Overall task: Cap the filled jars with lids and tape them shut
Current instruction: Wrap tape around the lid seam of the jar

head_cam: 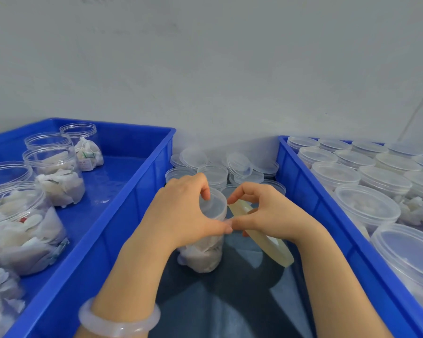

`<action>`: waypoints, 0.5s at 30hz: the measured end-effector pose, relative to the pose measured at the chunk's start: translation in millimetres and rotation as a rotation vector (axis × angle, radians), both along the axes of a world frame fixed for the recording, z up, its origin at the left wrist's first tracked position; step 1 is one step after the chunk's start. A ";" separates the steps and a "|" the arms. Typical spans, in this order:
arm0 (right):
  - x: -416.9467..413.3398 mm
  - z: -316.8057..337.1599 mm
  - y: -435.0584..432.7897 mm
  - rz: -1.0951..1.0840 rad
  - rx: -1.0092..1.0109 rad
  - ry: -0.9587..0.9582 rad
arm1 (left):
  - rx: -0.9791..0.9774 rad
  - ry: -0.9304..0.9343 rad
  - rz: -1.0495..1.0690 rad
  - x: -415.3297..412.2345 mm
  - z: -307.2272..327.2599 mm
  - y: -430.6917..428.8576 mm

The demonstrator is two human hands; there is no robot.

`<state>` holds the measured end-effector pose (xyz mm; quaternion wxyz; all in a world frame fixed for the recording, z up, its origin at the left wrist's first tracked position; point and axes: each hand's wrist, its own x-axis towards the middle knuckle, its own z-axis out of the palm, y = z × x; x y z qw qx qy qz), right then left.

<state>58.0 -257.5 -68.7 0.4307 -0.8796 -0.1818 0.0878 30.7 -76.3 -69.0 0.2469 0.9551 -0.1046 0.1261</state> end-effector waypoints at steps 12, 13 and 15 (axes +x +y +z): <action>1.2 -4.9 6.7 0.008 0.027 -0.029 | 0.033 0.116 -0.190 3.8 6.9 5.7; 2.0 -5.4 6.6 -0.004 0.026 -0.043 | 0.044 0.125 -0.189 4.5 7.9 4.8; 3.0 -5.1 5.4 -0.013 0.027 -0.063 | 0.073 0.145 -0.178 7.1 10.3 0.5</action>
